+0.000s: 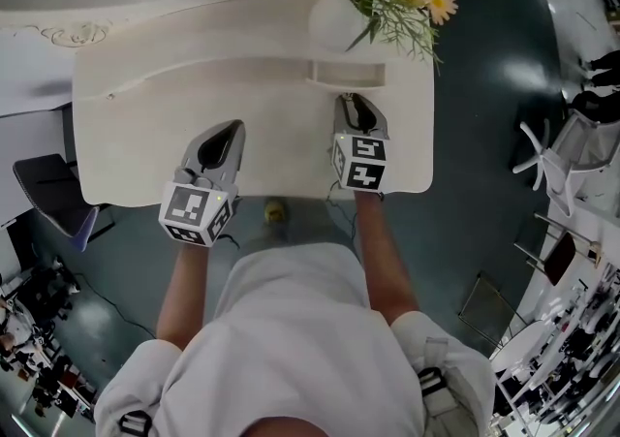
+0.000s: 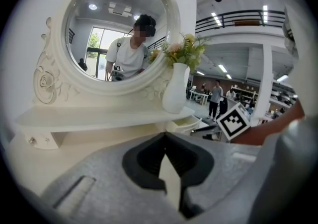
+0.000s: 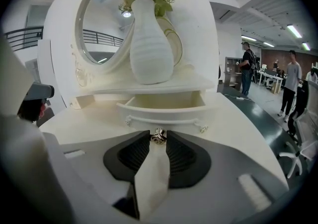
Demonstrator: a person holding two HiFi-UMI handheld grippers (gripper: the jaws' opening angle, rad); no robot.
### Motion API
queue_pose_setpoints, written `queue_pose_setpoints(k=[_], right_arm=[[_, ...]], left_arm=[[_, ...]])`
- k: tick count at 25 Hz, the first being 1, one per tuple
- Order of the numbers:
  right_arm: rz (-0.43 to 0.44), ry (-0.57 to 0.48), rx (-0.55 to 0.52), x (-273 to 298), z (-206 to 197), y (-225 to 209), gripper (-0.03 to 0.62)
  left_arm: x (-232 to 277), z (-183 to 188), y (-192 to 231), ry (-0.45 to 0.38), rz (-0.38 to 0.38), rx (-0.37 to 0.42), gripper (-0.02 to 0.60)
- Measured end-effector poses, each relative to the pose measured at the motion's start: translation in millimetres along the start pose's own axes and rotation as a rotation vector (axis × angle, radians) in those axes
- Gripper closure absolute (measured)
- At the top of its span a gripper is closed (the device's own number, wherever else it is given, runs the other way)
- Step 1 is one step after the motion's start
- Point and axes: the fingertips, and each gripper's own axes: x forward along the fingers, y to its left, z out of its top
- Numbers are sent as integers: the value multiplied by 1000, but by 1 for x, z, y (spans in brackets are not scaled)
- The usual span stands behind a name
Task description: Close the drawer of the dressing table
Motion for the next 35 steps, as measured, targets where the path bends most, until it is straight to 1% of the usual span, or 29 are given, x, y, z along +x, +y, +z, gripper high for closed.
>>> queue_pose_setpoints(k=[6, 10, 24, 29, 35], right_arm=[[-15, -10, 4, 5, 7, -10, 503], [-5, -5, -2, 13, 13, -13, 503], [42, -38, -6, 38, 35, -17, 503], [46, -43, -8, 50, 44, -20, 503], [56, -54, -15, 51, 45, -21, 497]], left_arm=[[5, 2, -3, 7, 11, 9, 581], [8, 3, -1, 9, 16, 6, 582], [20, 10, 0, 13, 38, 10, 582], [19, 10, 1, 16, 51, 8, 582], [20, 11, -1, 21, 56, 10, 583]])
